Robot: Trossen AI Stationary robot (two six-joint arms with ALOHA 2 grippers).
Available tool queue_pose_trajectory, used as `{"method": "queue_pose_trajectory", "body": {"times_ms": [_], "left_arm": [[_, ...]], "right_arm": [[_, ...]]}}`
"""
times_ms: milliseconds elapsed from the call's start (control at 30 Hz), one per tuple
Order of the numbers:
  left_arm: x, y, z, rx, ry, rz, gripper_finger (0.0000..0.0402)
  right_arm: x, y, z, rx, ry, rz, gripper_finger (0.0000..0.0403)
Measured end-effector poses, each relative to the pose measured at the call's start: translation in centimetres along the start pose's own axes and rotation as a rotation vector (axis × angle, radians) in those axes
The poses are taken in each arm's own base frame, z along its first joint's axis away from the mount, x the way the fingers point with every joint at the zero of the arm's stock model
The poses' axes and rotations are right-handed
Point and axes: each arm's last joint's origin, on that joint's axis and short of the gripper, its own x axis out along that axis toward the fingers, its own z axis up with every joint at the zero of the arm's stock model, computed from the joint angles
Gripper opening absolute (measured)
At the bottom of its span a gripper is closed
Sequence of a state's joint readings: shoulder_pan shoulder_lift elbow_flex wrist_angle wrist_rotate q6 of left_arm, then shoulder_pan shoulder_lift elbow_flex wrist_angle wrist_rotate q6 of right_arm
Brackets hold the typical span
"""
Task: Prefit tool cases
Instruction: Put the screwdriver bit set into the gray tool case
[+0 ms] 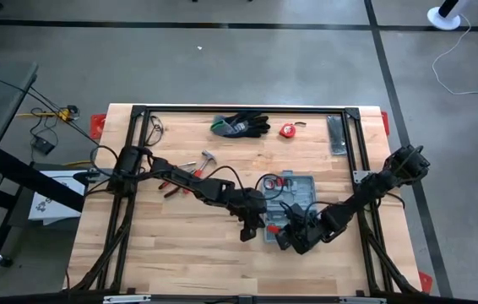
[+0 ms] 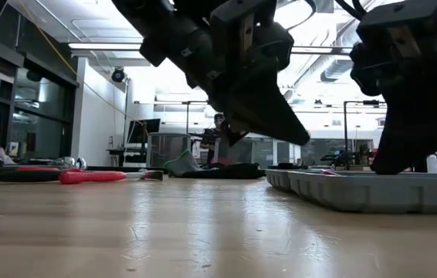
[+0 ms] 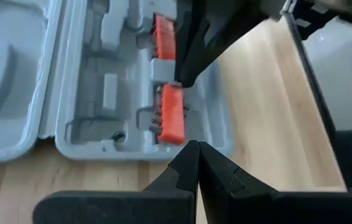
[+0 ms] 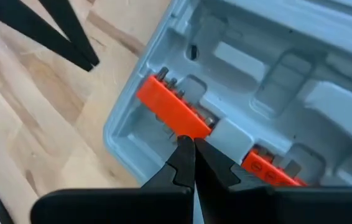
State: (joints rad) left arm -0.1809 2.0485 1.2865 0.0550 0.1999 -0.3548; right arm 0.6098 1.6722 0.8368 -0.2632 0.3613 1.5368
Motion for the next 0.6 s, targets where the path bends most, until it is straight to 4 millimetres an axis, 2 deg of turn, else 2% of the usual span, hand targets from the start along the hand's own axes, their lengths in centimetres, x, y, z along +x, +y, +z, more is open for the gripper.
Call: {"method": "queue_pose_trajectory", "body": {"times_ms": [267, 600], "left_arm": [[-0.2, 0.8, 0.4, 0.013, -0.013, 0.013, 0.0], [0.2, 2.1, 0.5, 0.038, 0.004, -0.022, 0.0]], "right_arm": [[-0.2, 0.4, -0.6, -0.013, 0.062, 0.041, 0.0], [0.0, 0.5, -0.2, -0.002, 0.085, 0.051, 0.0]]}}
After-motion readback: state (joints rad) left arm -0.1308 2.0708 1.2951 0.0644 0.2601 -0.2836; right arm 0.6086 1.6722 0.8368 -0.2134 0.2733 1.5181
